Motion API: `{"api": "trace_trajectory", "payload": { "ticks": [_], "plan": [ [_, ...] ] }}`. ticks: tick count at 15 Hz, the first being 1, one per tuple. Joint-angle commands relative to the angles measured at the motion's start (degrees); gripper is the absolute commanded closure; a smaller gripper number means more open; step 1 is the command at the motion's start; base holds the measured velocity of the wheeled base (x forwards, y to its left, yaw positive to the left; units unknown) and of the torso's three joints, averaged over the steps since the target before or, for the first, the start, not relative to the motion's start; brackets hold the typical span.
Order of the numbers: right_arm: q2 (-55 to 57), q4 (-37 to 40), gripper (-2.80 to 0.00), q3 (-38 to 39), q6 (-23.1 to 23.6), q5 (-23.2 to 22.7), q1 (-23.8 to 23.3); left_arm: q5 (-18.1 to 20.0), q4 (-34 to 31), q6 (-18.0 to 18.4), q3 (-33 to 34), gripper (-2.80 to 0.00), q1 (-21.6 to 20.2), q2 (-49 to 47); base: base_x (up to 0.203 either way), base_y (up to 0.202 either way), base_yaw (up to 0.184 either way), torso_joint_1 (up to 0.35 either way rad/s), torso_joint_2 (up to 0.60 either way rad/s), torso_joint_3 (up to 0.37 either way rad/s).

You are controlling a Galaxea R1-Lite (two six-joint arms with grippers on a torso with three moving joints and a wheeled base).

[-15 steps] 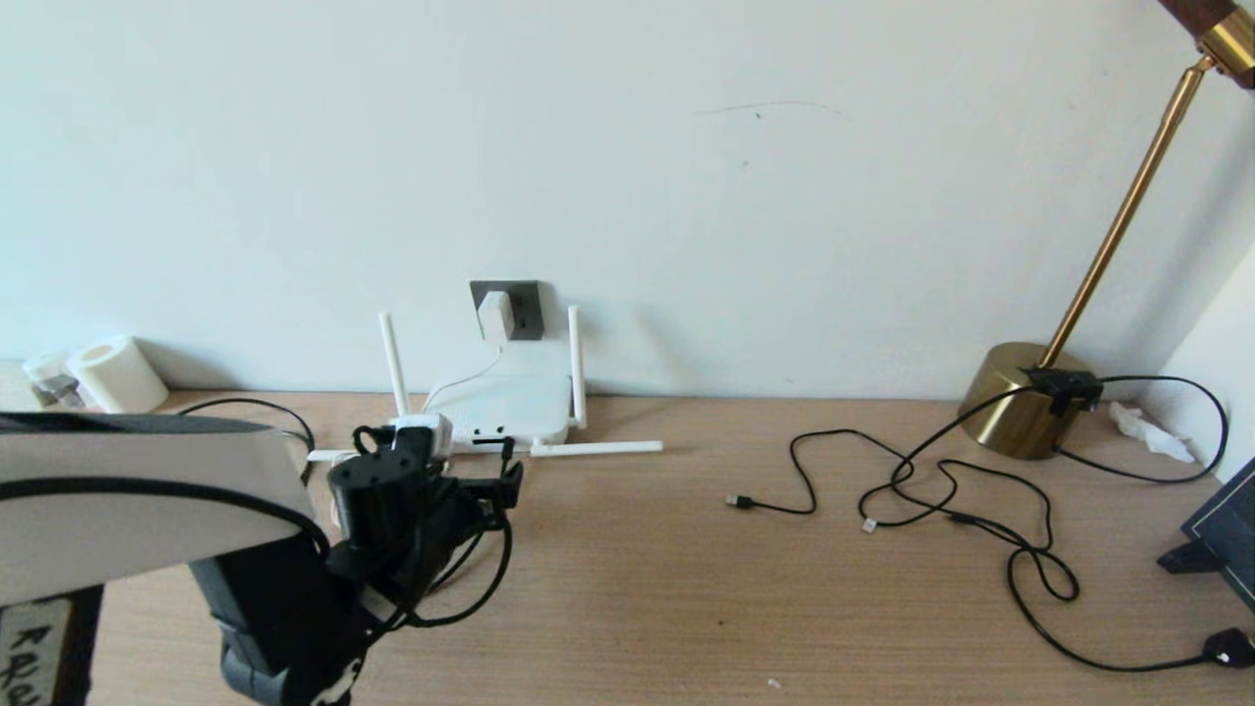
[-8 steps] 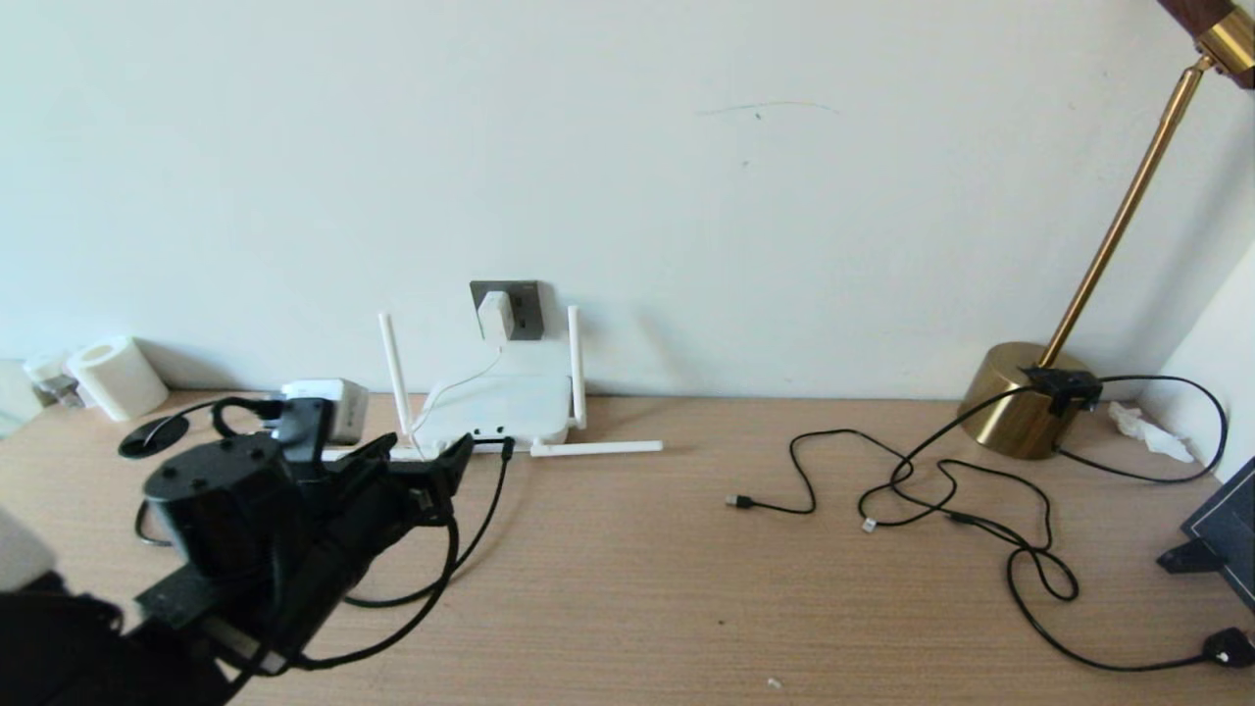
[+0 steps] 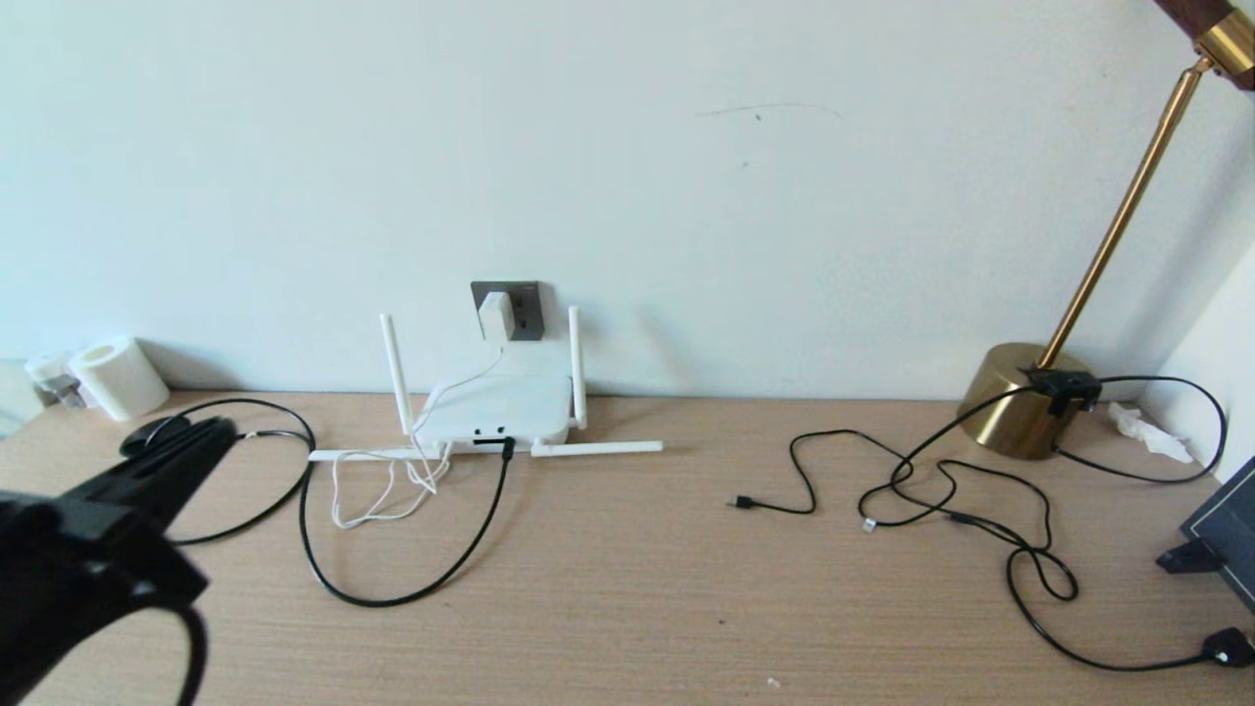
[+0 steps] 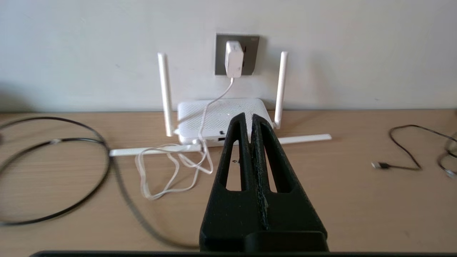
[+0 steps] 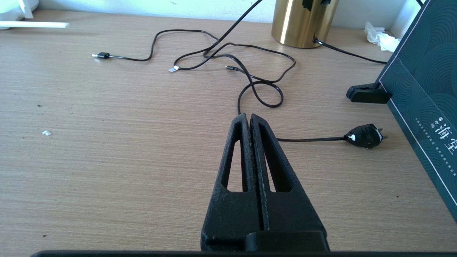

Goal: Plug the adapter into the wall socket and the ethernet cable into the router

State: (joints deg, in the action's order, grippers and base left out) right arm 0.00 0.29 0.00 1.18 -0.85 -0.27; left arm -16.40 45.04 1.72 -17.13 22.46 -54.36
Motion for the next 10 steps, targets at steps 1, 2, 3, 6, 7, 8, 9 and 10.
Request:
{"api": "trace_trajectory", "payload": {
  "ticks": [1,2,3,6,7,8,9,10],
  "plan": [
    [0.0,-0.03,0.0,0.0,0.05,-0.03,0.0,-0.07,-17.89,0.36,-1.25,0.0,-0.36,19.82,0.0,0.0,0.0,0.0,0.0,0.0],
    [0.0,-0.03,0.0,0.0,0.05,-0.03,0.0,0.01,-28.8,0.57,-2.11,0.0,-1.66,26.66,0.0,0.0,0.0,0.0,0.0,0.0],
    [0.0,-0.03,0.0,0.0,-0.04,-0.03,0.0,-0.01,-39.21,0.15,-2.27,0.0,-4.72,32.24,0.0,0.0,0.0,0.0,0.0,0.0],
    [0.0,-0.03,0.0,0.0,0.05,-0.03,0.0,-0.48,-48.57,-4.88,4.94,0.0,-17.47,38.39,0.0,0.0,0.0,0.0,0.0,0.0],
    [0.08,-0.02,0.0,0.0,-0.04,-0.03,0.0,1.29,-49.24,-4.11,9.9,0.0,-18.81,38.46,0.0,0.0,0.0,0.0,0.0,0.0],
    [0.0,-0.03,0.0,0.0,-0.04,-0.03,0.0,2.81,-49.61,-3.37,12.3,0.0,-19.35,38.23,0.0,0.0,0.0,0.0,0.0,0.0],
    [0.07,-0.03,0.0,0.0,0.13,-0.03,0.0,4.92,-50.18,-2.4,12.85,0.0,-19.73,38.29,0.0,0.0,0.0,0.0,0.0,0.0],
    [0.0,-0.03,0.0,0.0,0.05,-0.03,0.0,7.74,-49.86,0.29,13.06,0.0,-19.83,39.32,0.0,0.0,0.0,0.0,0.0,0.0]
  ]
}}
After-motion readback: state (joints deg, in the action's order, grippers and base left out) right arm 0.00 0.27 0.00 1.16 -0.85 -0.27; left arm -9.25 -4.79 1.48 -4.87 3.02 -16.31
